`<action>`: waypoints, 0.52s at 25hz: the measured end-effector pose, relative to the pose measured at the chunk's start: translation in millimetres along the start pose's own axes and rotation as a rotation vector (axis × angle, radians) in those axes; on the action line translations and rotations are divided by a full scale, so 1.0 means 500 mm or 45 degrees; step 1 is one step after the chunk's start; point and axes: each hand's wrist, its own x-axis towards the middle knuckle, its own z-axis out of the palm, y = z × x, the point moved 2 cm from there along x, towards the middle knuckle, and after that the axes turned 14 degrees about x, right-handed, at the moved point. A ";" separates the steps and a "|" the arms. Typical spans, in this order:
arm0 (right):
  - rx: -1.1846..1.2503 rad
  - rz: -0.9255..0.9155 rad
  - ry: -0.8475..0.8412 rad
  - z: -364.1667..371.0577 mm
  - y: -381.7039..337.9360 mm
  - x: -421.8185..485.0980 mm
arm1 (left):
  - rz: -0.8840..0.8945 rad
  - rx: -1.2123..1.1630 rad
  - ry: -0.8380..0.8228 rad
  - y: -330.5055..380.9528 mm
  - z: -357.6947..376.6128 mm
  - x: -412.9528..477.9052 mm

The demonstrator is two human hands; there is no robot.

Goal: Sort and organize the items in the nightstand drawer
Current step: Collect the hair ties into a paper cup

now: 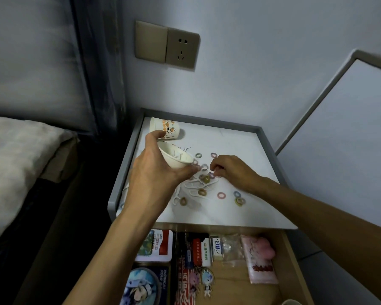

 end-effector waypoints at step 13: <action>-0.072 0.339 0.090 0.013 -0.011 -0.005 | -0.004 -0.038 -0.004 0.000 0.003 -0.001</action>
